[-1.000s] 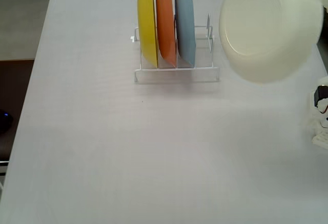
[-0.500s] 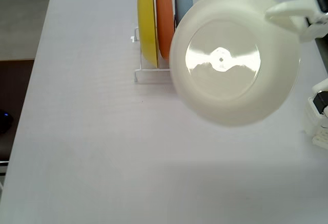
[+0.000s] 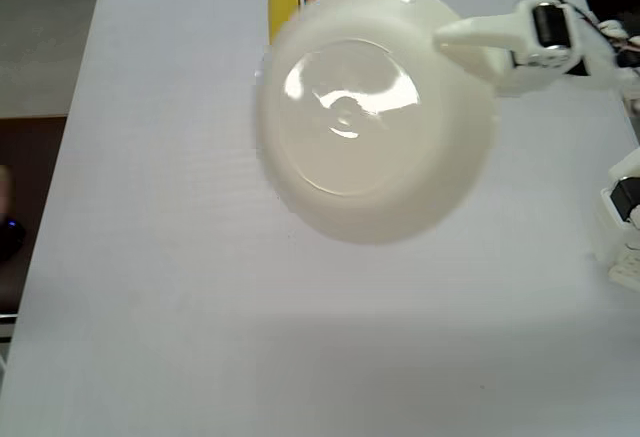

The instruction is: Would you please take all the plates for me?

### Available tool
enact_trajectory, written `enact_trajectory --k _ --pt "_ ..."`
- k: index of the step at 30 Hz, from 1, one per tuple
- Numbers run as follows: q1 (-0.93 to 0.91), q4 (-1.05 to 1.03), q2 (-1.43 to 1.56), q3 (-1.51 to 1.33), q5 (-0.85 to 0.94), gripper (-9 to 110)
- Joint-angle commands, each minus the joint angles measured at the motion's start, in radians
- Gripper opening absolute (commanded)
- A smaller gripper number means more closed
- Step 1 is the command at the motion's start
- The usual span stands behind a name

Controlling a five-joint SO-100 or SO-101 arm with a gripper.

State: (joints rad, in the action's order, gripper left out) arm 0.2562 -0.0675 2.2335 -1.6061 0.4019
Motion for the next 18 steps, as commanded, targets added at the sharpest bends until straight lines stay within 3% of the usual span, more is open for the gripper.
enact_trajectory --k 1,18 --pt "-0.023 0.098 -0.021 0.025 0.000 -1" --pt "-0.032 0.158 -0.097 0.025 0.052 0"
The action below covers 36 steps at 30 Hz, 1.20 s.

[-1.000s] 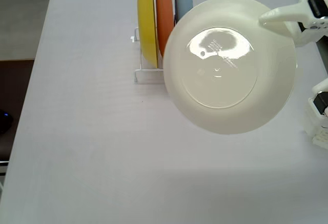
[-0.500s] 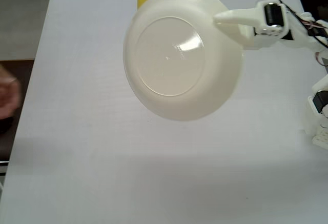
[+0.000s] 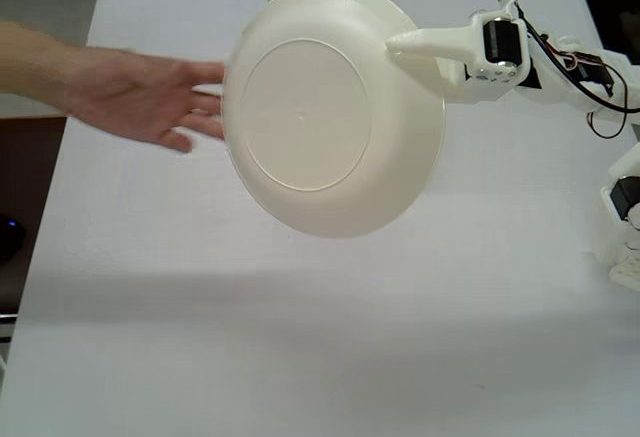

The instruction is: Would you please take all the plates for me?

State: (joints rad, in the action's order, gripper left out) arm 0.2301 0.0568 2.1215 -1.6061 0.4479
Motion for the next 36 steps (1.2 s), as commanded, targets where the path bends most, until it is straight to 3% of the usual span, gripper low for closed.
enact_trajectory --k 1,10,17,20,25,30,36 --pt "-0.008 0.034 0.015 0.025 0.006 0" --pt "-0.015 0.032 0.020 0.003 0.006 2" --pt "-0.025 -0.017 0.037 0.000 0.135 37" --pt "-0.031 -0.017 0.048 0.000 0.155 42" --pt "-0.031 -0.075 0.084 0.000 0.169 42" --pt "-0.115 -0.311 0.156 0.000 0.126 39" --pt "-0.318 -0.532 0.129 -0.002 0.029 23"
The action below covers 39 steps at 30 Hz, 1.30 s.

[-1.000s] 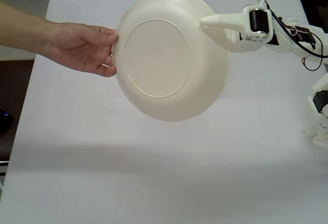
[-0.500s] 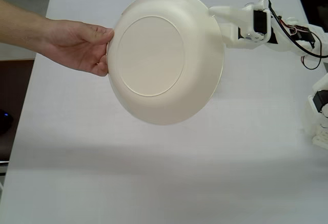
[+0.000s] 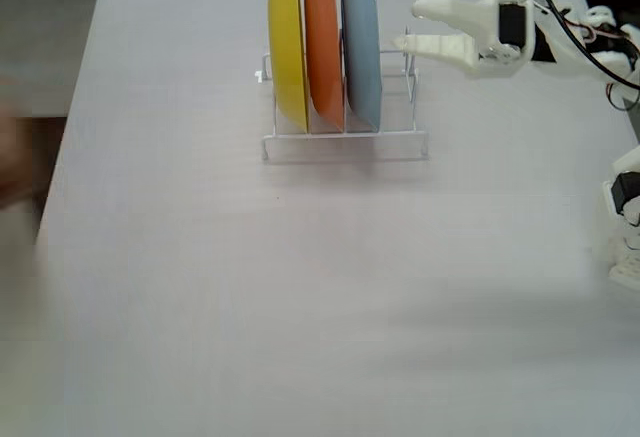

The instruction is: Would you please take all the plates for me?

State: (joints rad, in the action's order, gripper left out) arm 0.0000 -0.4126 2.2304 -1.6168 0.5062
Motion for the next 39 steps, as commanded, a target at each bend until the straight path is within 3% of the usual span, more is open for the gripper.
enact_trajectory --k 1,4,7,13,16,20,23,39 --pt "-0.117 -0.069 0.005 0.009 -0.032 19" --pt "-0.202 -0.106 -0.066 0.040 -0.075 14" --pt "-0.262 -0.173 -0.150 0.123 -0.077 1" --pt "-0.347 -0.288 -0.264 0.284 -0.072 0" --pt "-0.377 -0.313 -0.299 0.328 -0.075 6" --pt "-0.407 -0.359 -0.330 0.353 -0.078 28" --pt "-0.423 -0.433 -0.388 0.423 -0.075 38" --pt "-0.483 -0.506 -0.660 0.683 0.011 29"
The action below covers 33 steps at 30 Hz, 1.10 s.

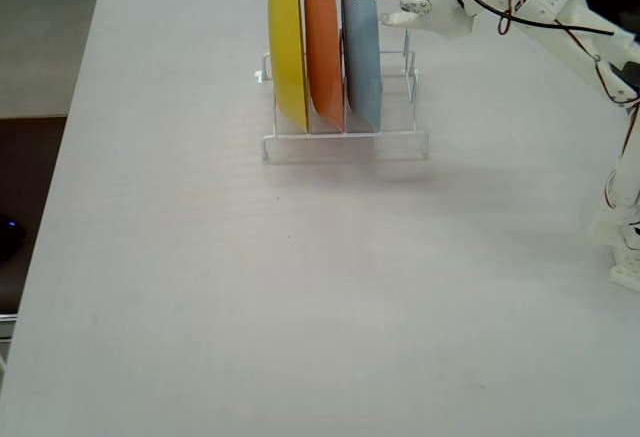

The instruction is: Would you please take all the plates for me?

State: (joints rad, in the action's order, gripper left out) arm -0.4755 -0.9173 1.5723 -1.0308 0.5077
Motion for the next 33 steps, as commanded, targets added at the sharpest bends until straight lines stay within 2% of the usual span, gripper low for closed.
enact_trajectory --k 1,5,10,21,33 --pt "-0.009 -0.002 -0.017 0.114 0.009 28" --pt "-0.012 -0.002 -0.075 0.173 0.003 23" --pt "-0.008 0.002 -0.101 0.204 -0.029 0" --pt "0.023 -0.202 -0.066 0.457 -0.063 0" --pt "0.132 -0.219 0.241 0.465 0.011 -1"
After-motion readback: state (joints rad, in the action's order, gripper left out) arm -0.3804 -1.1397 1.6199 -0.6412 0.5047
